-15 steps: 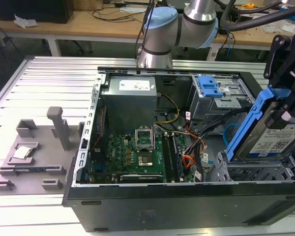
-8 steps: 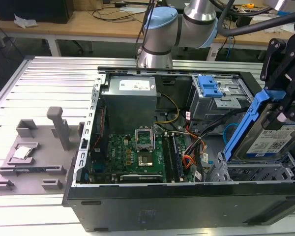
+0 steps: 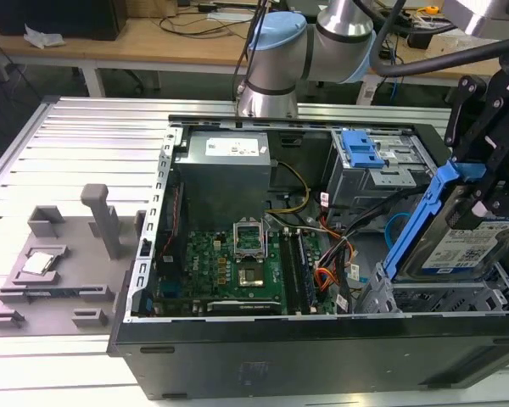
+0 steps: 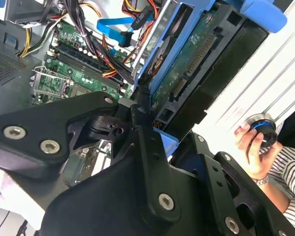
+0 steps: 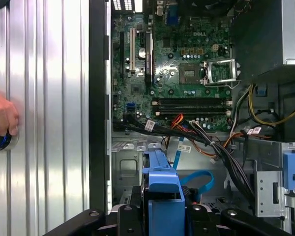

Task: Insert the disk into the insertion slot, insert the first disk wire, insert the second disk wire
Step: 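Insert the disk into the insertion slot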

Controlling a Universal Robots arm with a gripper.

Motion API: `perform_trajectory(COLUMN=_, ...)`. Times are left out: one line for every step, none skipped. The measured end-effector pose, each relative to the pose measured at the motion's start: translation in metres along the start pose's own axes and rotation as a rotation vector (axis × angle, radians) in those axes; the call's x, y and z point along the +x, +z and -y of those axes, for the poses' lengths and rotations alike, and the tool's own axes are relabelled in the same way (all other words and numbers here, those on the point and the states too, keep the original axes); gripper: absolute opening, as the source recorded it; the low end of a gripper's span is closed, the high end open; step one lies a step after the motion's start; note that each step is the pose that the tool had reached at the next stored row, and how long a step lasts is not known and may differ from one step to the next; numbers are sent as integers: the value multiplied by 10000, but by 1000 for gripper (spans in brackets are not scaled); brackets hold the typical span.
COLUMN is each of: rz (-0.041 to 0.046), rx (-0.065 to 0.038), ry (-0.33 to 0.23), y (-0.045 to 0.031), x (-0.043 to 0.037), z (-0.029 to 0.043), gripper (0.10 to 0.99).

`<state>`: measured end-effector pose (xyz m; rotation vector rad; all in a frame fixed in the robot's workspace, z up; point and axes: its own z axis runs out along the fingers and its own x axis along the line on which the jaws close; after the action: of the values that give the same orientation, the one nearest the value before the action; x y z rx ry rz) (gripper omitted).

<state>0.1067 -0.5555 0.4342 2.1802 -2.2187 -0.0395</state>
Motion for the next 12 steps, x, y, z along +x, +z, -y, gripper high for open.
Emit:
perform_trajectory(rz=-1, rx=0, ry=0, y=11, x=-1, z=0, gripper=365)
perform_trajectory(rz=-3, rx=0, ry=0, y=37, x=-2, z=1, gripper=365)
perform_trajectory(rz=-2, rx=0, ry=0, y=59, x=-2, z=2, gripper=365)
perform_trajectory(rz=-3, rx=0, ry=0, y=72, x=-2, z=3, gripper=365)
perform_trajectory(rz=-3, rx=0, ry=0, y=93, x=-2, z=4, gripper=365)
perform_trajectory(rz=-3, rx=0, ry=0, y=139, x=-2, z=5, gripper=365)
perform_trajectory(rz=-2, rx=0, ry=0, y=157, x=-2, z=6, gripper=365)
perform_trajectory(rz=-3, rx=0, ry=0, y=168, x=-2, z=7, gripper=365)
perform_trajectory(rz=-3, rx=0, ry=0, y=179, x=-2, z=7, gripper=365)
perform_trajectory(rz=-3, rx=0, ry=0, y=187, x=-3, z=7, gripper=365)
perform_trajectory(rz=-3, rx=0, ry=0, y=199, x=-3, z=8, gripper=365)
perform_trajectory(rz=-3, rx=0, ry=0, y=206, x=-3, z=8, gripper=365)
